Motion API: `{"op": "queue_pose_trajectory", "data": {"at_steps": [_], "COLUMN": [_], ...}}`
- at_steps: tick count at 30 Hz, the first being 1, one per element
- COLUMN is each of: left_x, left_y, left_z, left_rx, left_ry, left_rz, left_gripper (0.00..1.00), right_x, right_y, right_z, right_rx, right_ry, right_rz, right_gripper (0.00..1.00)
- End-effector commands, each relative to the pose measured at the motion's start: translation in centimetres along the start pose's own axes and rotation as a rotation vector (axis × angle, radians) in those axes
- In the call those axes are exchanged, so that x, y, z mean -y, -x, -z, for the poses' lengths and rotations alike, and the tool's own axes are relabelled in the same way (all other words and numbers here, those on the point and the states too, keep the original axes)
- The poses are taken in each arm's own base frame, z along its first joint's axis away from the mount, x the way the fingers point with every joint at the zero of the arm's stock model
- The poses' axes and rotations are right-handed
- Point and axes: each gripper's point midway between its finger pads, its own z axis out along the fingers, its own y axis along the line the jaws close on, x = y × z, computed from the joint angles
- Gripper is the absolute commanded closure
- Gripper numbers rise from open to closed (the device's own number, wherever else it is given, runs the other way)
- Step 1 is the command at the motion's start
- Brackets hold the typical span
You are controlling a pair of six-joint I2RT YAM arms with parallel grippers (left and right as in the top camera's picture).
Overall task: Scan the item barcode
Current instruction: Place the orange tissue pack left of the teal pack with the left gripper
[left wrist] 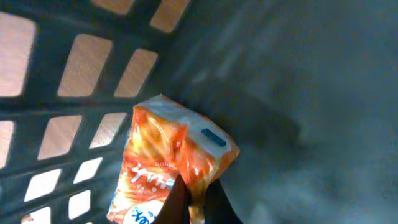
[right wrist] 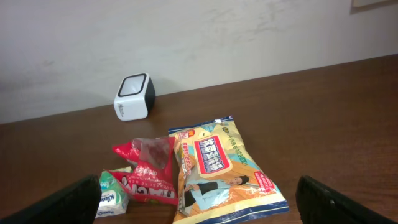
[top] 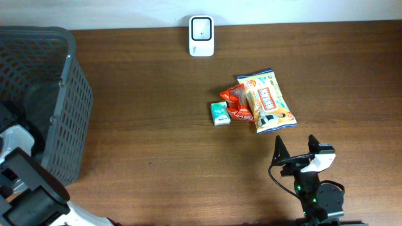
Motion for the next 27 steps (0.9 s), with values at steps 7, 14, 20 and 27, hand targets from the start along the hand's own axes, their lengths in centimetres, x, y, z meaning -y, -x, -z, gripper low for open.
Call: {"op": "queue_pose_trajectory", "data": {"at_steps": [7, 14, 20, 27], "left_x": [2.9, 20.5, 42.2, 44.0], "left_y": [13.4, -0.5, -11.1, -11.6], "left_z": [42.9, 56.4, 40.5, 35.8], "left_rx": [1.146, 1.055, 0.374, 0.324], "left_ry": [-0.838, -1.395, -1.145, -0.917], "left_rz": [0.029, -0.468, -0.828, -0.866], "left_gripper": [1.00, 1.00, 1.00, 0.41], "right_x": [0.0, 0.0, 0.0, 0.0], "right_y": [-0.3, -0.3, -0.3, -0.3], "right_z": [0.0, 0.0, 0.0, 0.0], "right_rx": [-0.005, -0.006, -0.006, -0.006], "right_ry": [-0.001, -0.001, -0.001, -0.001], "right_rz": [0.003, 0.003, 0.003, 0.003], "right_gripper": [0.02, 0.02, 0.02, 0.02]}}
